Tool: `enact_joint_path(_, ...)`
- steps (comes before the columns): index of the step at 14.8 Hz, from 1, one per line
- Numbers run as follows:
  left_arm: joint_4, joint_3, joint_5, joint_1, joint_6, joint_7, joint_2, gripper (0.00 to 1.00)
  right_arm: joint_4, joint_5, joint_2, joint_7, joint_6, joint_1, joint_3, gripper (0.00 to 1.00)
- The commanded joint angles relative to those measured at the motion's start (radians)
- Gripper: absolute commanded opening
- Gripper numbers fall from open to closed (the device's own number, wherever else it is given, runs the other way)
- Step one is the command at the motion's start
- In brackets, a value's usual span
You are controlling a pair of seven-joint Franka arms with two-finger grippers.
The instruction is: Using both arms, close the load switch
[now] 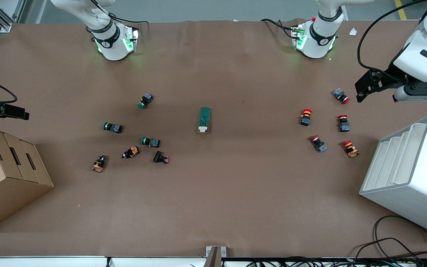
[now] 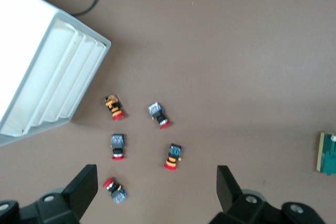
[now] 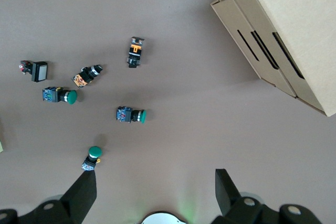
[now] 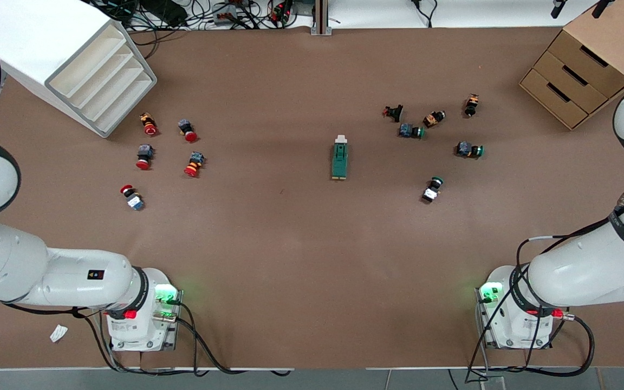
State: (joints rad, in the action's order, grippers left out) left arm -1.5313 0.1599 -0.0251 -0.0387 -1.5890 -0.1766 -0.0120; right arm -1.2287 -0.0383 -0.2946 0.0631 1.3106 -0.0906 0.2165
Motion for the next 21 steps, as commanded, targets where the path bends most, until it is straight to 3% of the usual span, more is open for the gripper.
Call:
enact_joint_path(1,-0.121,-0.017,0.027,-0.006,-0.006,0.035,-0.104,1.0,-0.031,0.002,0.061,-0.008,-0.01,-0.006,-0.009,1.0)
enact_joint_path(3,-0.141,-0.022,0.027,0.005,-0.005,0.084,-0.129,1.0,-0.07,0.002,0.097,-0.014,-0.004,-0.001,-0.012,1.0)
enact_joint_path(7,-0.136,-0.029,0.025,0.029,0.011,0.111,-0.129,1.0,-0.188,0.014,0.198,-0.069,0.041,0.054,-0.107,1.0)
enact_joint_path(11,-0.132,-0.071,0.027,0.026,0.012,0.131,-0.121,1.0,-0.308,0.015,0.297,-0.068,0.102,0.086,-0.152,1.0)
enact_joint_path(14,-0.101,-0.071,0.025,0.028,0.012,0.131,-0.097,1.0,-0.322,0.044,0.311,-0.068,0.098,0.101,-0.183,1.0)
enact_joint_path(21,-0.059,-0.069,0.027,0.026,0.035,0.131,-0.068,1.0,-0.396,0.046,0.394,-0.068,0.101,0.115,-0.189,1.0)
